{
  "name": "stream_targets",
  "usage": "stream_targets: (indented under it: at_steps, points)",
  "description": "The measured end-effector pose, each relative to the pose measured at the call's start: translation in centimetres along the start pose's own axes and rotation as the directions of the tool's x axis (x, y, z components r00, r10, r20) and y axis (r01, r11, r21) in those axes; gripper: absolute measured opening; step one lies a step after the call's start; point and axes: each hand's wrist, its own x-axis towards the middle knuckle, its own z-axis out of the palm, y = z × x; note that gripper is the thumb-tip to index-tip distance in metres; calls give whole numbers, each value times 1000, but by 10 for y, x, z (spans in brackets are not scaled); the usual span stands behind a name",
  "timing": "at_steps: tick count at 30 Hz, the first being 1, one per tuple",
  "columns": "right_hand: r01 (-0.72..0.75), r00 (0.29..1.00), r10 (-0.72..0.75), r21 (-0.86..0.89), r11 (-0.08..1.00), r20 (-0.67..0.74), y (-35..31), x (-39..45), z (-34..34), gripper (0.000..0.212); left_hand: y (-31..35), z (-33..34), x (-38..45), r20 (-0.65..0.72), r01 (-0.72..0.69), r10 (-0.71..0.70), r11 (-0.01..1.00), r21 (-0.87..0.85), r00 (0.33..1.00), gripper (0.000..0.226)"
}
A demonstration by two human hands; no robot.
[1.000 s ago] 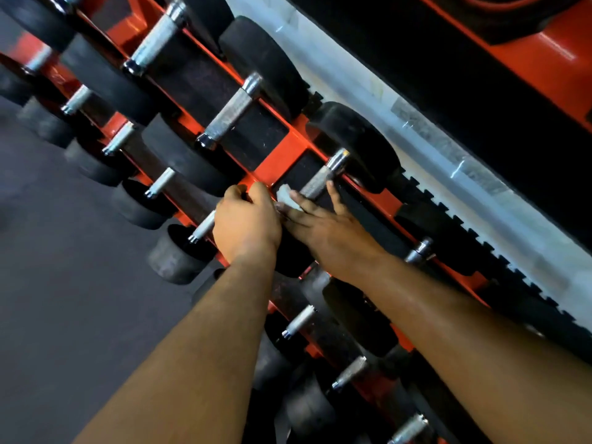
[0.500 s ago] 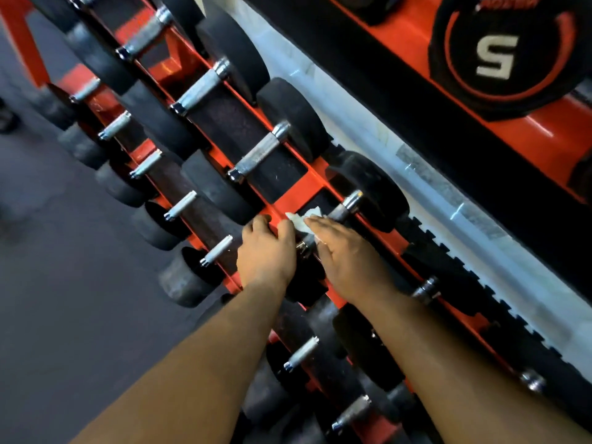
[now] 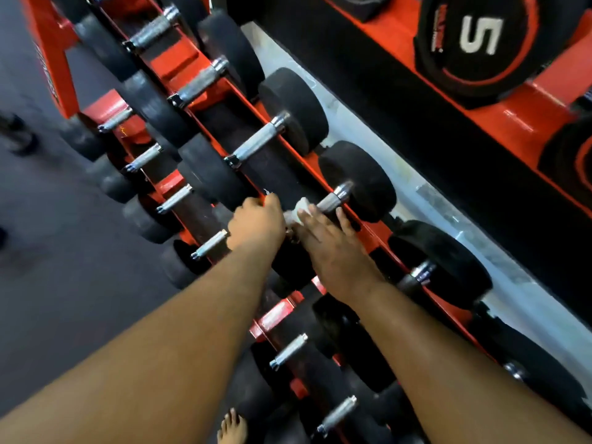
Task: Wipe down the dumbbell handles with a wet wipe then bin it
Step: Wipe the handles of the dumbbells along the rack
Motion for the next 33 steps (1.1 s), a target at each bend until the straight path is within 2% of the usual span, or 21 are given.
stream_targets:
  at_steps: [2,4,6,7,9,11,14,16,18,21,22,23,24,27,33]
  points:
    - [111,977,-76,-172,979,198,5,11,8,69,0,8,8,20,-24,24,999,25,1000,53]
    - [225,924,-102,-309,924,368,10,24,8,69,-5,15,6,-52,-90,93,994,54,994,47]
    - [282,886,-97,-360,889,454,6,42,-2,62,-6,19,3,-96,-113,118,992,58,988,40]
    - [268,885,-92,-338,902,456,3,54,-10,55,-5,17,3,-102,-118,123,992,48,987,38]
    - [111,880,-16,-174,978,474,0,77,-25,41,-3,15,4,-102,-126,130,991,48,986,38]
    - [15,869,25,-76,997,494,-1,91,-24,38,-4,16,5,-109,-138,144,988,65,984,39]
    - [79,929,-22,-139,987,370,2,62,3,47,-5,16,3,-115,-142,149,988,66,982,38]
    - [129,940,-20,-299,946,342,8,31,21,61,-5,16,3,-118,-130,136,990,56,984,39]
    - [191,934,-63,-343,920,352,11,15,25,64,-4,16,2,-117,-125,132,990,62,984,40]
    - [211,941,-107,-310,927,322,9,42,10,56,-1,16,-1,-122,-127,134,990,62,984,41]
    - [188,937,-112,-207,960,331,8,59,2,50,0,15,-1,-123,-124,130,991,59,984,41]
    - [149,912,-88,-122,981,400,7,75,-9,45,1,15,-2,-123,-119,125,991,57,984,40]
    - [151,902,-95,-101,983,422,8,88,-17,42,3,15,-3,-124,-118,125,991,61,984,41]
    - [188,897,-104,-158,969,429,5,88,-14,43,5,12,-6,-136,-109,115,993,53,984,45]
    - [155,929,-29,-316,936,369,17,19,24,56,5,12,-8,-142,-81,88,995,54,986,49]
